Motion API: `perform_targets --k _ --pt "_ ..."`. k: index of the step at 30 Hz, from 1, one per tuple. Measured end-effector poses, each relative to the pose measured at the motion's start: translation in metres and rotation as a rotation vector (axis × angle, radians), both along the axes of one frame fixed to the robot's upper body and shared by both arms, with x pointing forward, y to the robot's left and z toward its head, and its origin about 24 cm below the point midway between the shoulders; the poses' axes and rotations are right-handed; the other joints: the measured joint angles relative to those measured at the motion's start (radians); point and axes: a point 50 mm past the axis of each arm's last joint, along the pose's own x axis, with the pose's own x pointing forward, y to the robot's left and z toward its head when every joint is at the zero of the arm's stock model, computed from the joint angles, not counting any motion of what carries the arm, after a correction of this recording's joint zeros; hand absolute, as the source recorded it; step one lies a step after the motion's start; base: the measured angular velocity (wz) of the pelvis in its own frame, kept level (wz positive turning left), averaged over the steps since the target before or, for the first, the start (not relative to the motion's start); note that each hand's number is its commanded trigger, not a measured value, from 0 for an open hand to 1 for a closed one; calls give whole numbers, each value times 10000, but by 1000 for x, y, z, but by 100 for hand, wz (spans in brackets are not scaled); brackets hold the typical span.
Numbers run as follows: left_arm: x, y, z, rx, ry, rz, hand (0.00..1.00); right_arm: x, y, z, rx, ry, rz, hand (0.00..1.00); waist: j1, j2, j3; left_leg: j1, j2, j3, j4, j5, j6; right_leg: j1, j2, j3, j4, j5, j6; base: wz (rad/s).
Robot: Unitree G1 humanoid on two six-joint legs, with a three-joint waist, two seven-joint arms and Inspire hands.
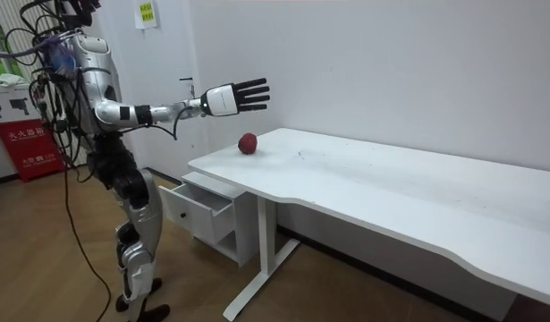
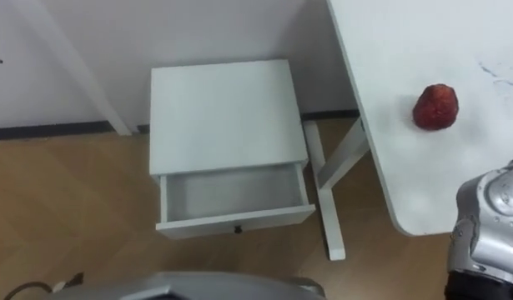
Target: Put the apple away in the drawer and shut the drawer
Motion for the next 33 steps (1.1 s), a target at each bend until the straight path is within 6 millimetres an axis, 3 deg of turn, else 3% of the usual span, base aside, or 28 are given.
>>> perform_targets --k 8,16,27,33 --pt "-3 3 1 116 199 -234 0 10 6 -6 -445 981 1638 0 -8 -128 28 -39 1 20 12 -1 0 -24 -15 -119 4 2 4 0" --pt "-6 3 2 106 209 -253 0 19 13 -28 -449 2568 3581 0 24 -164 12 84 5 22 49 -2 2 112 -33 -294 20 18 30 0" --pt "-14 2 1 60 359 -114 0 18 11 -36 -355 3116 4288 0 162 -70 -13 171 2 -6 45 -5 1 279 -27 -423 -3 26 41 1" --pt "-12 2 2 59 318 -145 0 12 -1 -62 270 4335 4321 0 185 -81 -54 169 4 -13 49 2 -8 279 -33 -596 -9 29 45 0"
